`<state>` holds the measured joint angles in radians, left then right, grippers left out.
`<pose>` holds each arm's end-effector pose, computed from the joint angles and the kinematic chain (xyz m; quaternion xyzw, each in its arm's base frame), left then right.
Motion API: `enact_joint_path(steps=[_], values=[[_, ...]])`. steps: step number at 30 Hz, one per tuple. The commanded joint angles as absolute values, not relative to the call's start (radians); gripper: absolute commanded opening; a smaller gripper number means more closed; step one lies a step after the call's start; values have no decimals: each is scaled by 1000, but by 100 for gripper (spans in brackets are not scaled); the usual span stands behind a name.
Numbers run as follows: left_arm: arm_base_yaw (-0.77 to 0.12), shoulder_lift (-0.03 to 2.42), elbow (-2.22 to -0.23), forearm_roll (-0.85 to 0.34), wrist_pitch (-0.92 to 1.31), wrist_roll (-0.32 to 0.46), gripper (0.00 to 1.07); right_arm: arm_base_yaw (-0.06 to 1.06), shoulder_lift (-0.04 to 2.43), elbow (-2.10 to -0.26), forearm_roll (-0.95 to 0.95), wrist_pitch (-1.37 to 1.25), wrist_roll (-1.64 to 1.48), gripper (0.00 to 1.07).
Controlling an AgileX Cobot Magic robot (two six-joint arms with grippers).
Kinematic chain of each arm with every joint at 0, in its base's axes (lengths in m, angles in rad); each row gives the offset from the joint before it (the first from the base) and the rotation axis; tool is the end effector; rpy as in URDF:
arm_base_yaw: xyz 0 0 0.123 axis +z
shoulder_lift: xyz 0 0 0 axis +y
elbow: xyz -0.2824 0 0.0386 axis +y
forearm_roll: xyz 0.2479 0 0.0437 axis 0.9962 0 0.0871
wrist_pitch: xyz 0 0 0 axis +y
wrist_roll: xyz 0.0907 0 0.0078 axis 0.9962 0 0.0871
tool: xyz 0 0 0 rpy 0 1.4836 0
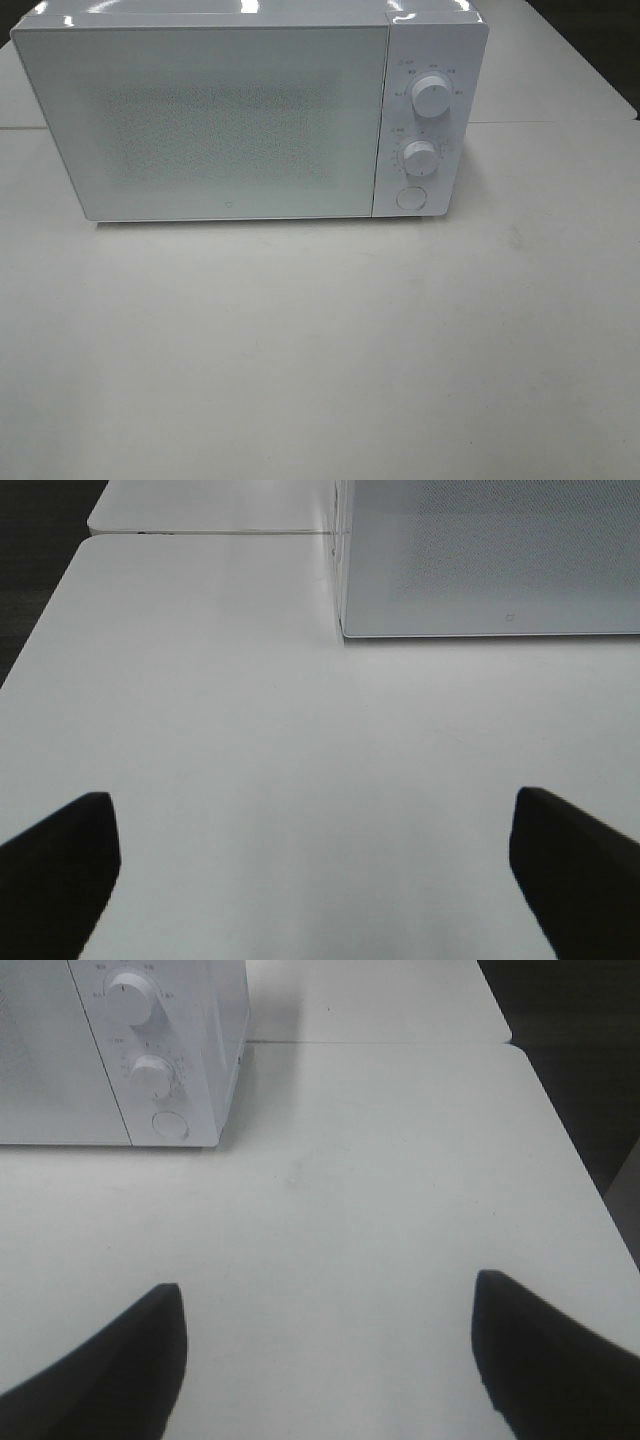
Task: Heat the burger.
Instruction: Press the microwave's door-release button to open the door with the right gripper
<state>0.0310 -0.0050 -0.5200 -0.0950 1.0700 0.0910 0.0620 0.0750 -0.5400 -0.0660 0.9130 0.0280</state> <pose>-0.0083 -0.0078 0.2822 0.0281 0.8477 -0.0152 0.5295 0.0086 -0.0042 0.3008 -0.0157 0.8219 -0.0073 0.5694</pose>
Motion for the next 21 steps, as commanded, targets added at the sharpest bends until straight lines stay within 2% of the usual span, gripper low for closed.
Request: enact_joint_path(steps=[1,21], values=[[34,-19,-517,-92,1070,86,98,58,116,-545,-64,842,19,76],[34,-19,-517,-92,1070,86,98,58,605,-544,-61,450,48,76]])
